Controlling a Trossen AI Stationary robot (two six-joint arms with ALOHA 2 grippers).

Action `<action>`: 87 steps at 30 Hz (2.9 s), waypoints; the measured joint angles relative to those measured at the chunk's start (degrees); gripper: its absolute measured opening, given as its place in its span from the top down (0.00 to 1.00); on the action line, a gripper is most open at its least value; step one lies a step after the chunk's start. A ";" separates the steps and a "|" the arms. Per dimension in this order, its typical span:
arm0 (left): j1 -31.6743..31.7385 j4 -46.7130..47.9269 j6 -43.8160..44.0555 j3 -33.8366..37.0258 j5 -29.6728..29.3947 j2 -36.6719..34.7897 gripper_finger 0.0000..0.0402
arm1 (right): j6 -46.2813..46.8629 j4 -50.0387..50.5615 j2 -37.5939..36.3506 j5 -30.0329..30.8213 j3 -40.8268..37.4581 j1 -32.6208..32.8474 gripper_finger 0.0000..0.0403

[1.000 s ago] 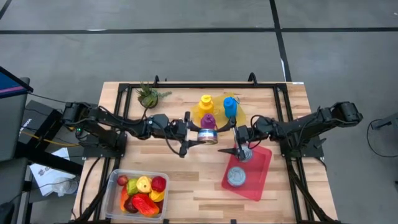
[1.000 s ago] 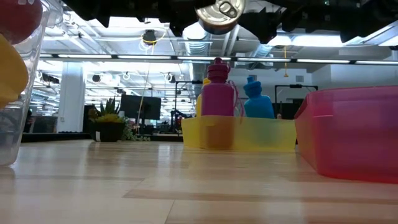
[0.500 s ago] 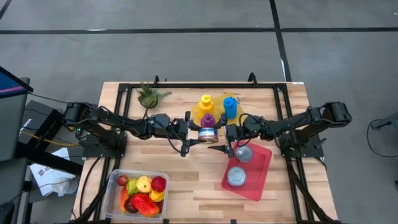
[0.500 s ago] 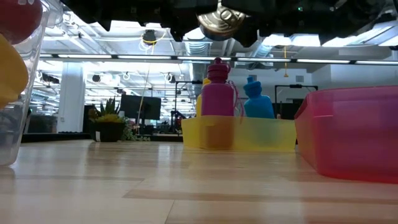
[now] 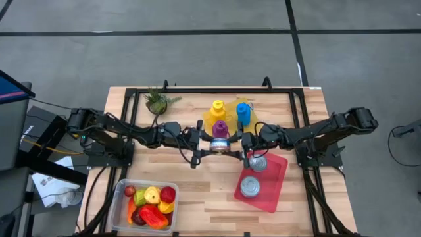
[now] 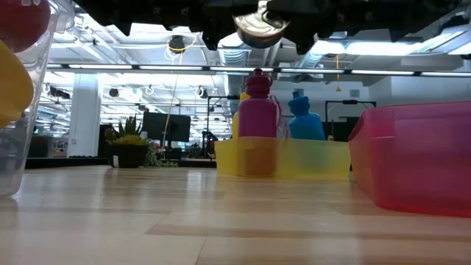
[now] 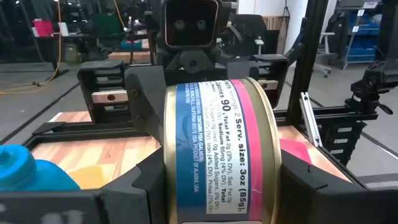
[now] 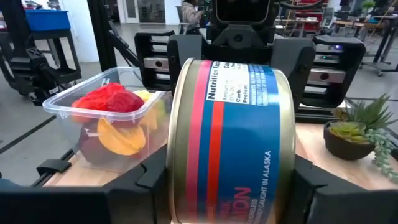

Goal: Pick & Place Food Item
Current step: Put the blue and pink tuna can into the red bin, then return to Home Position

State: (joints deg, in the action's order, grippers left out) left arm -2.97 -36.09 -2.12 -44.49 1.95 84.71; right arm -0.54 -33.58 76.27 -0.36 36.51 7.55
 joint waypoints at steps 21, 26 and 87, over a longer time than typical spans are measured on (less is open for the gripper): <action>-8.11 22.79 -5.45 0.84 -4.58 -21.35 0.18 | 14.25 27.76 -6.16 8.57 5.31 9.05 0.55; -9.24 24.64 -5.18 4.28 -5.43 -25.66 0.22 | 24.20 51.94 -9.95 6.45 10.25 10.92 0.55; -9.81 19.21 -4.49 13.60 -5.13 -27.36 0.22 | 41.61 64.84 -0.95 -18.88 11.45 5.71 0.19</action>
State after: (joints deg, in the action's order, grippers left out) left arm -12.78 -16.89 -6.61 -30.89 -3.18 57.34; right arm 41.07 31.25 75.32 -19.24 47.97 13.26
